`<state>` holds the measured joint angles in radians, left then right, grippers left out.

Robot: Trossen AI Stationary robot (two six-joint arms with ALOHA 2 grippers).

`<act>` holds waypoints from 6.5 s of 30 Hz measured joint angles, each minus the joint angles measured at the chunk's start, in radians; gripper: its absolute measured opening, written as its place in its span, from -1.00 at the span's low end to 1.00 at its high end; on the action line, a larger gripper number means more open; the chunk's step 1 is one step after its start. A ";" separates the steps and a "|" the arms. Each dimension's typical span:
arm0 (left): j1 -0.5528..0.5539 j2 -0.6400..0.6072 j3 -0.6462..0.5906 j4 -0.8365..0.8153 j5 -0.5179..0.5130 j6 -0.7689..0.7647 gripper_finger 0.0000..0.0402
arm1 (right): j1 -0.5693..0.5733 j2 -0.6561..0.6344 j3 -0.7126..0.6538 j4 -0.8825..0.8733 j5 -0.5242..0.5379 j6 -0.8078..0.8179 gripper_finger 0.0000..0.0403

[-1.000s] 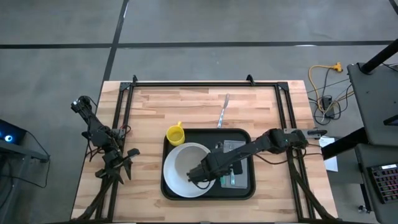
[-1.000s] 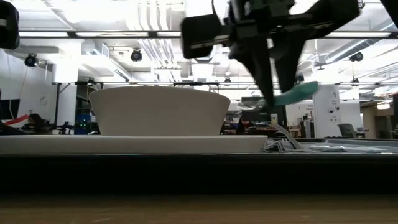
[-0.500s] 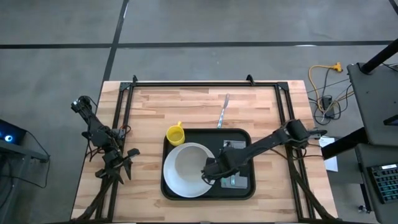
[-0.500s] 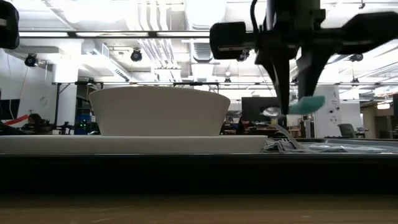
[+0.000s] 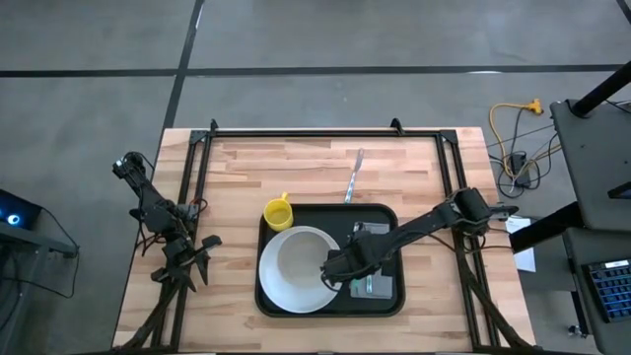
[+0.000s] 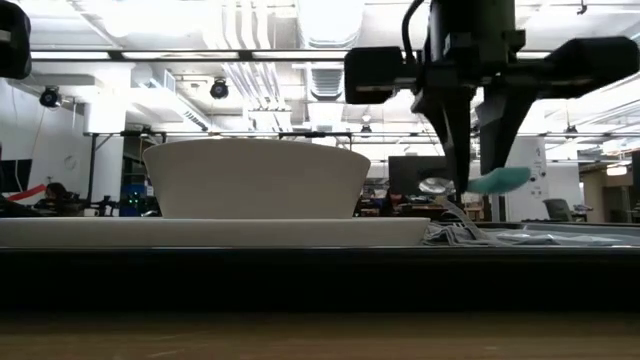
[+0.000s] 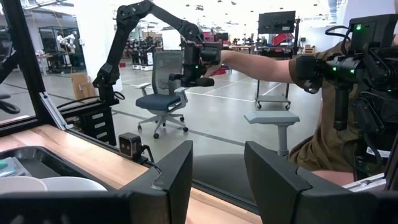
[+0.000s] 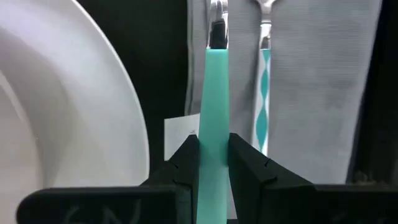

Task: Set up tray
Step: Put the light blue spoon on the gray napkin to the left of the blue patterned fork, then put the blue patterned knife on the gray napkin to the right of the blue patterned fork

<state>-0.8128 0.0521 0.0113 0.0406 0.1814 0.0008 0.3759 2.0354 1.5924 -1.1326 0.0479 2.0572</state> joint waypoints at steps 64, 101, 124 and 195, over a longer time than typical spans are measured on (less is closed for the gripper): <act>0.000 0.000 0.000 0.000 0.000 0.000 -0.34 | -0.394 -0.005 0.114 0.080 -0.001 -0.359 -0.62; 0.000 0.000 0.000 0.000 0.000 0.000 -0.34 | -0.724 0.109 0.004 0.097 -0.026 -0.688 -0.57; 0.000 0.000 0.000 0.000 0.000 0.000 -0.34 | -0.726 0.138 0.004 0.112 -0.022 -0.632 -0.62; 0.000 0.000 0.000 0.000 0.000 0.000 -0.34 | -0.017 -0.098 -0.031 -0.140 -0.025 -0.077 -0.88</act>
<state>-0.8128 0.0520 0.0113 0.0407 0.1815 0.0009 0.3592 1.9377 1.5617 -1.2725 0.0227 1.9798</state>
